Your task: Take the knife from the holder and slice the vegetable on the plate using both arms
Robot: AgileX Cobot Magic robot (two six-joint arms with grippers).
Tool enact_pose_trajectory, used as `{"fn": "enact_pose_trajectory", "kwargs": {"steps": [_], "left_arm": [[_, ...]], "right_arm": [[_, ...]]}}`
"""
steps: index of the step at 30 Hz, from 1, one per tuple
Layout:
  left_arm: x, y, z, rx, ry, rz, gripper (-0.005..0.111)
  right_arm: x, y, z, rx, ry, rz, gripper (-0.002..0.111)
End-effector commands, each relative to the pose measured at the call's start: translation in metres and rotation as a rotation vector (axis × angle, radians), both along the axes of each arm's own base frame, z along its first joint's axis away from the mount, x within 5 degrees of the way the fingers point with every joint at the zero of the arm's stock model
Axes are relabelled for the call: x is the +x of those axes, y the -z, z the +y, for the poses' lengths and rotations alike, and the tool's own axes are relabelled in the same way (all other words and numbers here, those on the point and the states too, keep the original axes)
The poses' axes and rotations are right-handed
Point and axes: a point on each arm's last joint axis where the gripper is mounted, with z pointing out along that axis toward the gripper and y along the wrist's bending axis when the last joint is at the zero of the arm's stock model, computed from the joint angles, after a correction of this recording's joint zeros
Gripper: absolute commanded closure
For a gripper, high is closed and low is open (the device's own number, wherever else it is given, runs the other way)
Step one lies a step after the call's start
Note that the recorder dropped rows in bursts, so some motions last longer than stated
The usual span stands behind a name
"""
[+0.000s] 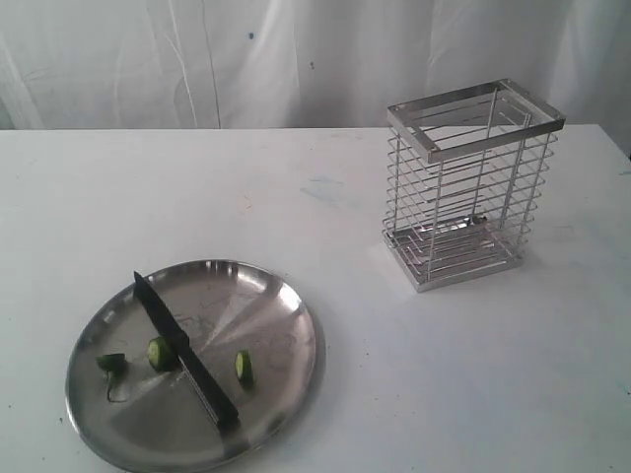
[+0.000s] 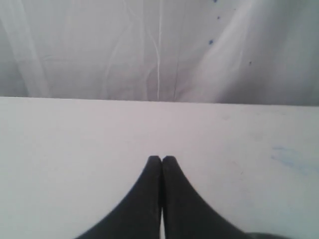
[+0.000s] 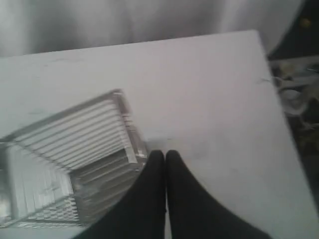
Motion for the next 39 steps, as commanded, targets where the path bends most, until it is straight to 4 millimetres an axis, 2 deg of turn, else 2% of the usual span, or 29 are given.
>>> {"fn": "enact_pose_trajectory", "kwargs": {"steps": [1,3,6,8,11,13,16,20,26,31,34,37,39], "left_arm": [[-0.040,0.019,0.014,0.050,-0.139,0.005,0.107],[-0.062,0.021,0.018,0.051,-0.178,-0.046,0.107],[-0.092,0.019,0.018,0.037,-0.177,-0.167,0.107],[-0.107,0.021,0.020,0.049,-0.188,-0.219,0.107],[-0.118,0.029,0.021,0.050,-0.198,-0.251,0.107],[-0.122,0.033,0.022,0.056,-0.215,-0.256,0.107],[-0.124,0.033,0.024,0.056,-0.232,-0.260,0.107],[-0.124,0.033,0.024,0.056,-0.232,-0.260,0.107],[-0.124,0.033,0.024,0.056,-0.232,-0.260,0.107],[-0.124,0.033,0.024,0.056,-0.232,-0.260,0.107],[-0.124,0.033,0.024,0.056,-0.232,-0.260,0.107],[-0.124,0.033,0.024,0.056,-0.232,-0.260,0.107],[-0.124,0.032,0.024,0.056,-0.229,-0.261,0.107]], "right_arm": [[-0.049,0.013,-0.040,-0.041,0.120,-0.096,0.108],[-0.078,0.014,-0.037,-0.056,0.104,-0.247,0.108],[-0.134,0.014,-0.026,-0.061,0.045,-0.591,0.108],[-0.168,0.028,-0.022,-0.069,0.034,-0.738,0.108],[-0.202,0.064,-0.019,-0.104,0.025,-0.743,0.108],[-0.216,0.088,-0.018,-0.094,0.029,-0.713,0.108],[-0.225,0.118,-0.018,-0.096,0.028,-0.693,0.108],[-0.223,0.147,-0.018,-0.134,0.007,-0.633,0.108],[-0.223,0.159,-0.010,0.335,0.111,-0.545,0.108],[-0.223,0.158,-0.009,0.343,0.113,-0.538,0.108],[-0.225,0.145,-0.011,0.296,0.095,-0.686,0.108],[-0.232,0.129,-0.016,0.010,0.051,-0.983,0.108],[-0.241,0.126,-0.019,-0.128,0.070,-1.182,0.108]]}}
